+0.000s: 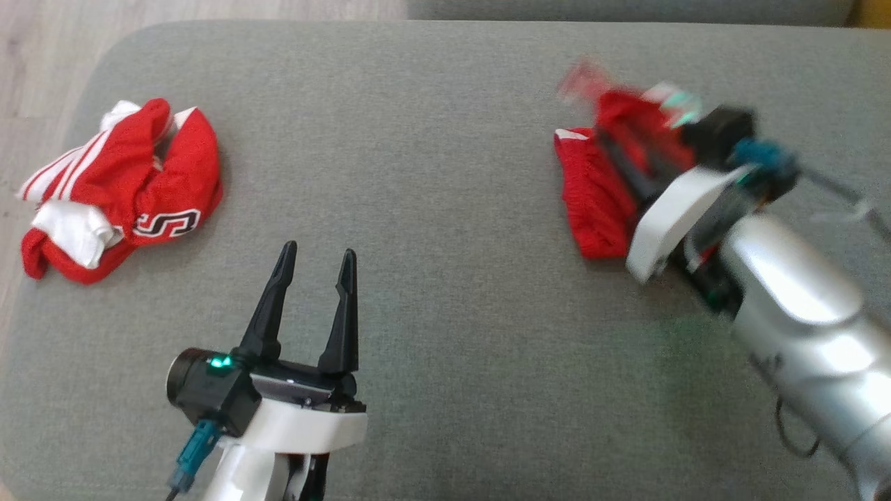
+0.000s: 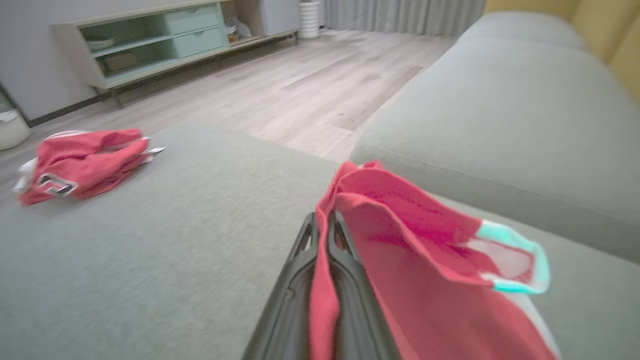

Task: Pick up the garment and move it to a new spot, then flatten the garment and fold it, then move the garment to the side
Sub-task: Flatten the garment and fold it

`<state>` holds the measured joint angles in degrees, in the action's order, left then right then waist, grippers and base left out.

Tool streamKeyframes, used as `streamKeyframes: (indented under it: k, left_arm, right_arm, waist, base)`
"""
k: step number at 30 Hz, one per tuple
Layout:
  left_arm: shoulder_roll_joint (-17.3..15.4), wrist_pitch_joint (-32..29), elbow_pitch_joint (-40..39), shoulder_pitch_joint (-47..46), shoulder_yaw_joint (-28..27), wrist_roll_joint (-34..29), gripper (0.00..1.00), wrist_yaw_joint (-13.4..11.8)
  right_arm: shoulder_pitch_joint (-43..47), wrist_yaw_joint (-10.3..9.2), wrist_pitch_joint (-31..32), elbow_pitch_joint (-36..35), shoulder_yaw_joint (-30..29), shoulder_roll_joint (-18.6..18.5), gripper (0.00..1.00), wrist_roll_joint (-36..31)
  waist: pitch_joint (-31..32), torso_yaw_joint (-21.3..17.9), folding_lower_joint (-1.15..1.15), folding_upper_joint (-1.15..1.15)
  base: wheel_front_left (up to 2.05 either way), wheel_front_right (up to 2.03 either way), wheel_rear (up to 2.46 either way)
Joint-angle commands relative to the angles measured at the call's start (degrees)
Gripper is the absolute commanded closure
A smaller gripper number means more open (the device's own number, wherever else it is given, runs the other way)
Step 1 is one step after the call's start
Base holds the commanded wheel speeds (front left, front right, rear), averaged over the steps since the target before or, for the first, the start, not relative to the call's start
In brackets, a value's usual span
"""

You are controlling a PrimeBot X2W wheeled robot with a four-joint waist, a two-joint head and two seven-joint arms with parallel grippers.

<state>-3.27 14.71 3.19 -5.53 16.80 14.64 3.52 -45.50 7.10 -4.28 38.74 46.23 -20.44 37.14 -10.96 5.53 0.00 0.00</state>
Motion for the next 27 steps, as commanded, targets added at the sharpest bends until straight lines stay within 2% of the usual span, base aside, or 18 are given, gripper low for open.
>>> streamKeyframes:
  k: [1,7,11,16,17,18,27]
  left_arm:
    - [0.2,0.3,-1.4,-0.8,-1.5,0.2,0.0,-0.3]
    - [0.3,0.3,-1.1,0.4,-1.9,0.5,0.0,-0.7]
    - [0.3,0.3,-0.9,2.1,-1.6,0.4,0.0,-0.9]
    - [0.4,0.3,-1.6,3.8,-1.6,0.3,0.0,-1.6]
    - [0.4,0.3,-1.8,3.9,-1.3,0.2,0.0,-1.5]
    - [0.4,0.3,-2.1,3.9,-1.0,0.1,0.0,-1.5]
    - [0.4,0.3,-3.8,2.5,1.4,0.9,0.0,-2.0]
  right_arm:
    - [2.2,0.39,0.5,-2.4,1.2,-0.2,0.0,1.2]
    - [6.1,0.39,-4.0,-4.2,-1.5,-1.7,0.0,1.9]
    - [10.7,0.39,-7.3,-3.7,-5.7,-3.1,0.0,1.2]
    - [15.6,0.39,-8.6,-2.9,-9.2,-3.3,0.0,0.1]
    - [16.3,0.39,-8.8,-2.9,-9.8,-3.2,0.6,-0.2]
    - [16.8,0.39,-8.7,-2.8,-10.2,-3.3,1.0,-0.6]
    - [12.6,0.39,-4.2,2.9,-10.7,-4.7,1.0,-6.5]
  waist:
    - [0.4,0.6,0.0,0.0]
    - [2.9,0.3,0.0,0.0]
    - [6.0,-0.2,0.0,0.0]
    - [7.7,-0.3,0.0,0.0]
    - [7.5,0.0,0.0,0.0]
    - [7.3,0.4,0.0,0.0]
    - [3.1,6.5,0.0,0.0]
  base:
    - [0.0,0.0,0.0]
    - [0.0,0.0,0.0]
    - [0.0,0.0,0.0]
    - [0.0,0.0,0.0]
    - [0.0,0.0,0.0]
    - [0.0,0.0,0.0]
    - [0.0,0.0,0.0]
